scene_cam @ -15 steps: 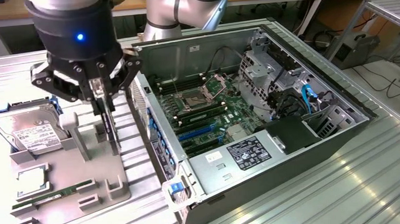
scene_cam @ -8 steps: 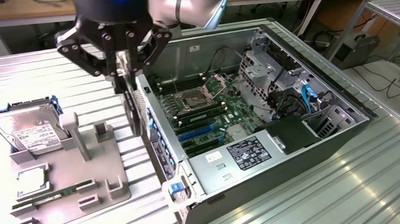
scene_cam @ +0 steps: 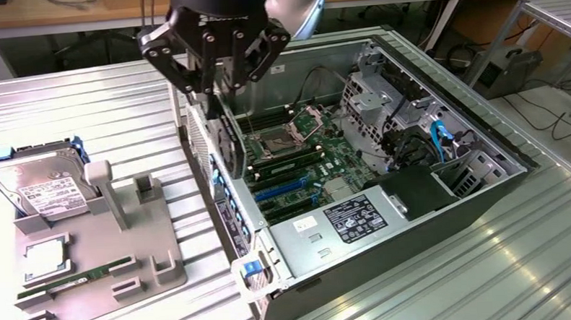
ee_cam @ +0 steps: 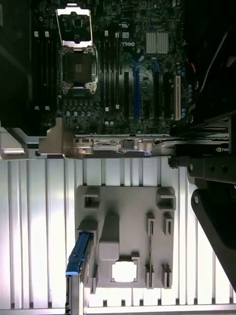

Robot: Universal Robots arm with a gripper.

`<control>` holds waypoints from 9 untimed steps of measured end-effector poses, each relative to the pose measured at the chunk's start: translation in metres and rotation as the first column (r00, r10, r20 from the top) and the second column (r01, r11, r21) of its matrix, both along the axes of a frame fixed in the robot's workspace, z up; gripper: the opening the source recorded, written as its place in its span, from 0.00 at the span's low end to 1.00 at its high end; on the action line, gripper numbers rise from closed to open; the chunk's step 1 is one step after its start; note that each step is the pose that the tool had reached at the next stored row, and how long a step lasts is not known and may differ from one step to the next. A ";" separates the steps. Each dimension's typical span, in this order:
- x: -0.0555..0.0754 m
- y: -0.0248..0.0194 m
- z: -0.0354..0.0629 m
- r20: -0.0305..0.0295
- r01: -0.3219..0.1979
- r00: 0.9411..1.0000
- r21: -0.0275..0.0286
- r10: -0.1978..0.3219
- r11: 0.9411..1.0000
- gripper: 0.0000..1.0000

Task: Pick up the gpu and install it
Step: 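Pick up the gpu and move the gpu toward the slot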

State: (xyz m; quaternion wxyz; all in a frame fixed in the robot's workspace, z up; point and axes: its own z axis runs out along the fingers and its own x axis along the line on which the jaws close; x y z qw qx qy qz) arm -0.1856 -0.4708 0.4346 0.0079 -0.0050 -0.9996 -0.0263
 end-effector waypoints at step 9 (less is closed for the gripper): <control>0.047 0.0050 -0.0077 -0.001 0.000 1.000 -0.003 0.000 1.000 0.26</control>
